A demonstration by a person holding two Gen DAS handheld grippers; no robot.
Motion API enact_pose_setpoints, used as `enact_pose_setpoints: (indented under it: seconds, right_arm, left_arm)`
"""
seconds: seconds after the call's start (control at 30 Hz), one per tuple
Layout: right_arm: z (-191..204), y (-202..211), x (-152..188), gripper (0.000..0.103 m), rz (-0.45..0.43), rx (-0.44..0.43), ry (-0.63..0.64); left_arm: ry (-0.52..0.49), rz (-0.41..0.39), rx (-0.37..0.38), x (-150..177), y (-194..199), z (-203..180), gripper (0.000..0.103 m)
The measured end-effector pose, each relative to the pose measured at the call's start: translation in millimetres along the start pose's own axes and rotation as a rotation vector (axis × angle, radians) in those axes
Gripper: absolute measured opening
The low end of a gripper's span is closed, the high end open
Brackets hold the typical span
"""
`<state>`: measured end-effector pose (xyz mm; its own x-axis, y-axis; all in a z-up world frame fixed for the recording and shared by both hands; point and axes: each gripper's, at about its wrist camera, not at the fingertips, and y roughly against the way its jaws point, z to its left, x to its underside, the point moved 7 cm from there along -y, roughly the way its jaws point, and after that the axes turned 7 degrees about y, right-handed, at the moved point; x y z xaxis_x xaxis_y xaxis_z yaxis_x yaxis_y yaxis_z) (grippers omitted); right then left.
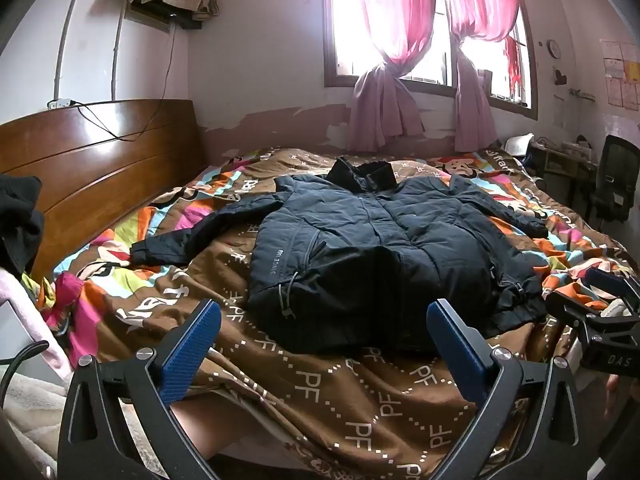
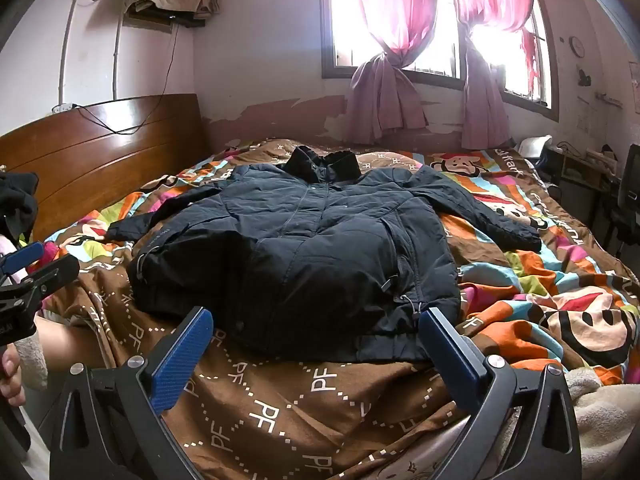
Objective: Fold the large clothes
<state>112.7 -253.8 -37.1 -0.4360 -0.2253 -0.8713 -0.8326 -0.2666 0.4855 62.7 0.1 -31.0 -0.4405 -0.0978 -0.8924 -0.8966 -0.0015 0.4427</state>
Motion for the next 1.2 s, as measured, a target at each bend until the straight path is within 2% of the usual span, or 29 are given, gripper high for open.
enact_pose_setpoints:
  seconds: [1.2]
  right_arm:
    - [-0.3, 0.7, 0.8, 0.103, 0.002, -0.002, -0.004]
  left_arm:
    - [0.001, 0.002, -0.004, 0.7, -3.9, 1.8, 0.101]
